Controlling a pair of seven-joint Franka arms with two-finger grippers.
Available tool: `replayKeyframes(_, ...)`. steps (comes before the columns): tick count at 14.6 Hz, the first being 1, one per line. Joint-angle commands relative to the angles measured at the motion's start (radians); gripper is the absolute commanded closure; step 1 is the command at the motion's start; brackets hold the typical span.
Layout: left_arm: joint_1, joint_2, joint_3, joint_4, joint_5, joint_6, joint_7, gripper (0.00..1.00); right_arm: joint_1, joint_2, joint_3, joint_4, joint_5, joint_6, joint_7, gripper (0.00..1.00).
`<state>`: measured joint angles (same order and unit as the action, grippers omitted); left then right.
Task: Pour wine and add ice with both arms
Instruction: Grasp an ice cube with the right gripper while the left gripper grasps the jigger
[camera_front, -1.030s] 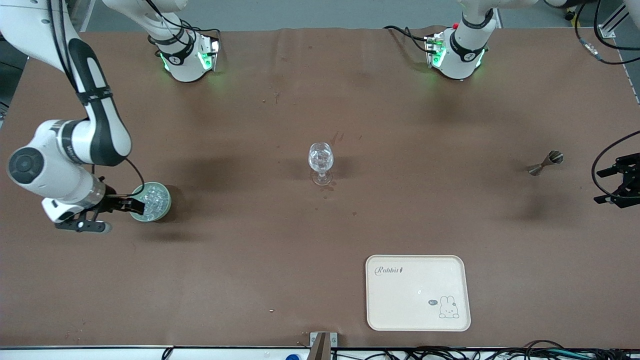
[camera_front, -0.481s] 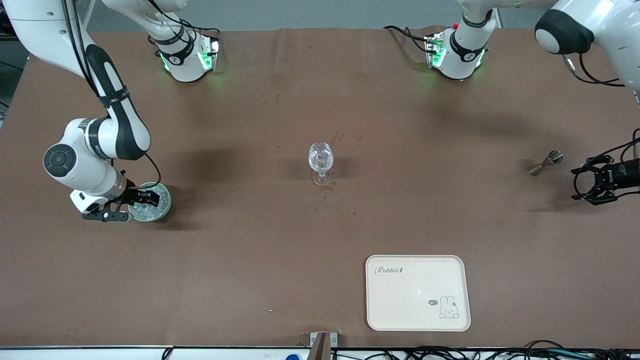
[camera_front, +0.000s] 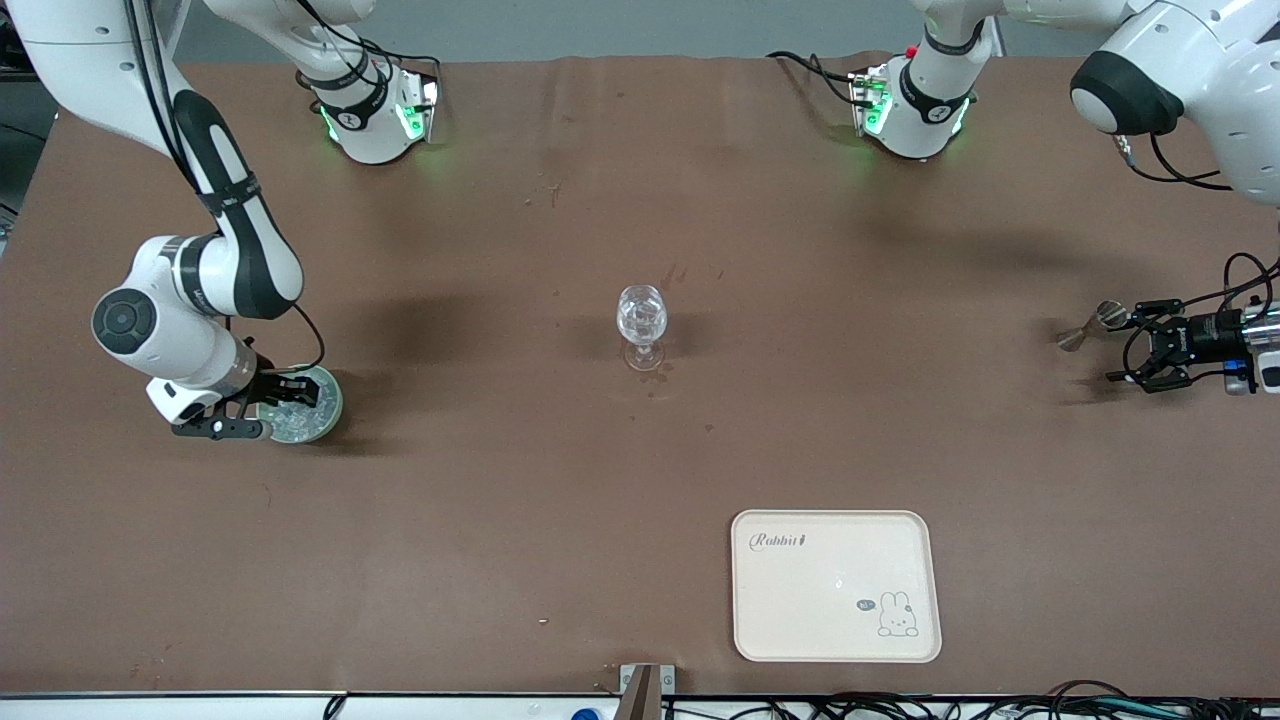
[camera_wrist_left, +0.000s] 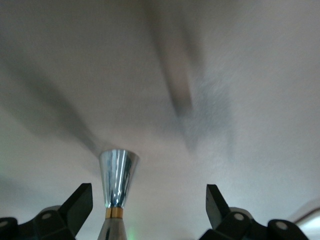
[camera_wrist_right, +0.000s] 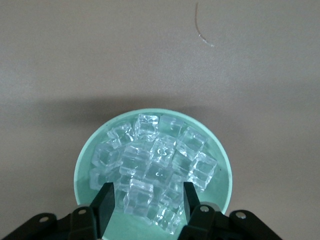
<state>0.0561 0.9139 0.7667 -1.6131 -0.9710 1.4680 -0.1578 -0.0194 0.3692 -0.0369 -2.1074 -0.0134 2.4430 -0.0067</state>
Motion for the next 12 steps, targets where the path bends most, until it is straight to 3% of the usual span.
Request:
replayKeyframes(1,0.001,-0.001,0.017,-0.042,-0.04,-0.055,0.014,0.01,-0.005,-0.01,0.012,-0.02,0.035,0.002,-0.027,0.36)
replayKeyframes(3,0.008,-0.001,0.017,-0.057,-0.055,-0.075,0.012,0.04,-0.007,-0.001,0.012,-0.026,0.035,0.004,-0.03,0.36)
replayKeyframes(5,0.013,0.0,0.017,-0.071,-0.08,-0.083,0.011,0.17,-0.005,-0.001,0.014,-0.034,0.035,0.002,-0.032,0.39)
replayKeyframes(6,0.02,-0.001,0.016,-0.073,-0.083,-0.084,0.012,0.34,-0.007,-0.001,0.014,-0.036,0.035,0.004,-0.032,0.41)
replayKeyframes(10,0.025,-0.003,0.017,-0.074,-0.104,-0.113,-0.006,0.83,-0.008,0.0,0.014,-0.034,0.035,0.005,-0.032,0.48)
replayKeyframes(12,0.04,-0.004,0.017,-0.073,-0.11,-0.144,-0.003,0.97,-0.008,0.007,0.014,-0.032,0.035,0.008,-0.032,0.48)
